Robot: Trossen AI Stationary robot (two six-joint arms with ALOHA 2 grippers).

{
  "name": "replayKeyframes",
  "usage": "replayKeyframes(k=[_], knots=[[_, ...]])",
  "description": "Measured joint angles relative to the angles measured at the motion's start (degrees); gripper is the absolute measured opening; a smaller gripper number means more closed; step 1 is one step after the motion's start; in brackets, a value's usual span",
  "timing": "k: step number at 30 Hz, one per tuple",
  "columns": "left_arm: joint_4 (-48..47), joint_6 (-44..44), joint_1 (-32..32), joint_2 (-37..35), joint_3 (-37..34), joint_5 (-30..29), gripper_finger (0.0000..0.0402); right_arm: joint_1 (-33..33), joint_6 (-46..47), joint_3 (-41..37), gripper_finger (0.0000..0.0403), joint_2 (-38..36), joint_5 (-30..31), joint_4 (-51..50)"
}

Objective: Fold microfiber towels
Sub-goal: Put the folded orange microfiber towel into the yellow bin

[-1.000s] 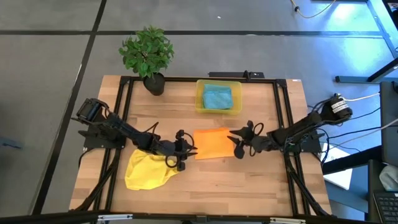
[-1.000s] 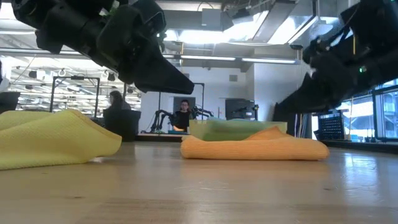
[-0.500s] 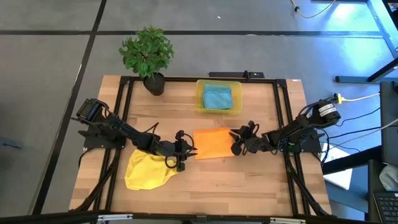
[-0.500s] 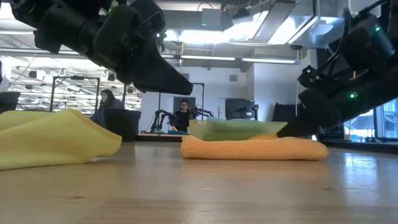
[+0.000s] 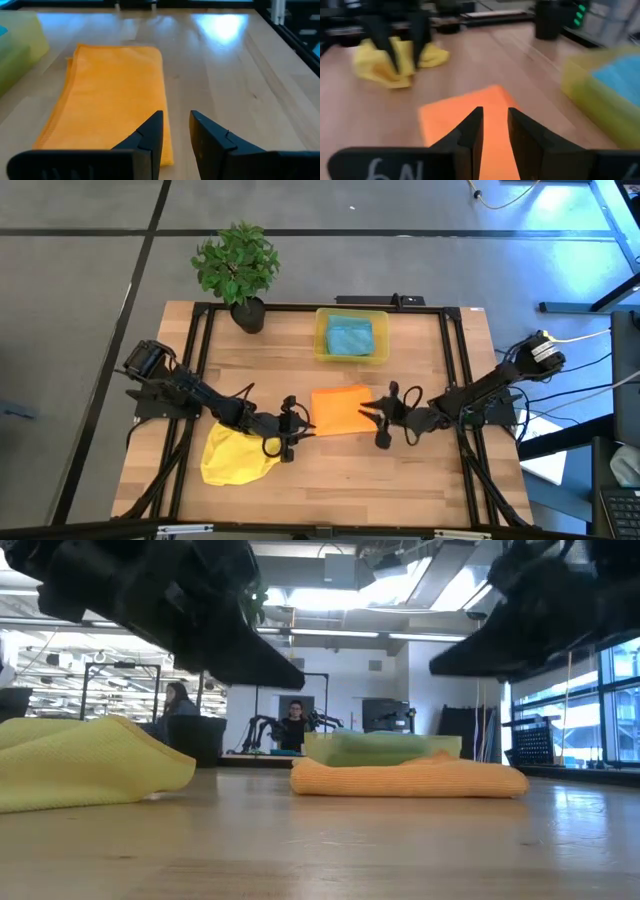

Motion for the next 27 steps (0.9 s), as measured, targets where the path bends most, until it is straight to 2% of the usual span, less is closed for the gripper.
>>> replayKeyframes(k=[7, 10, 14, 22, 27], knots=[[0.65, 14.31, -3.26, 0.00, 3.41, -0.08, 0.0086, 6.30, -13.50, 2.90, 0.0090, 0.00, -8.50, -1.41], [-5.57, 17.12, -4.00, -0.09, 7.47, -0.16, 0.0086, 8.56, -14.64, 4.11, 0.0100, 0.00, -8.67, -7.22], [-17.48, 16.52, -3.80, 0.11, 12.21, -1.50, 0.0087, 9.83, -10.89, 5.04, 0.0144, 0.07, -8.98, -15.84], [-26.00, 18.99, -3.98, 8.20, 19.79, -1.91, 0.0121, 11.01, -9.75, 5.10, 0.0269, 1.75, -9.98, -20.83], [-29.95, 19.59, -2.81, 13.08, 24.79, -5.04, 0.0144, 11.01, -10.22, 5.10, 0.0290, 5.47, -8.36, -24.88]])
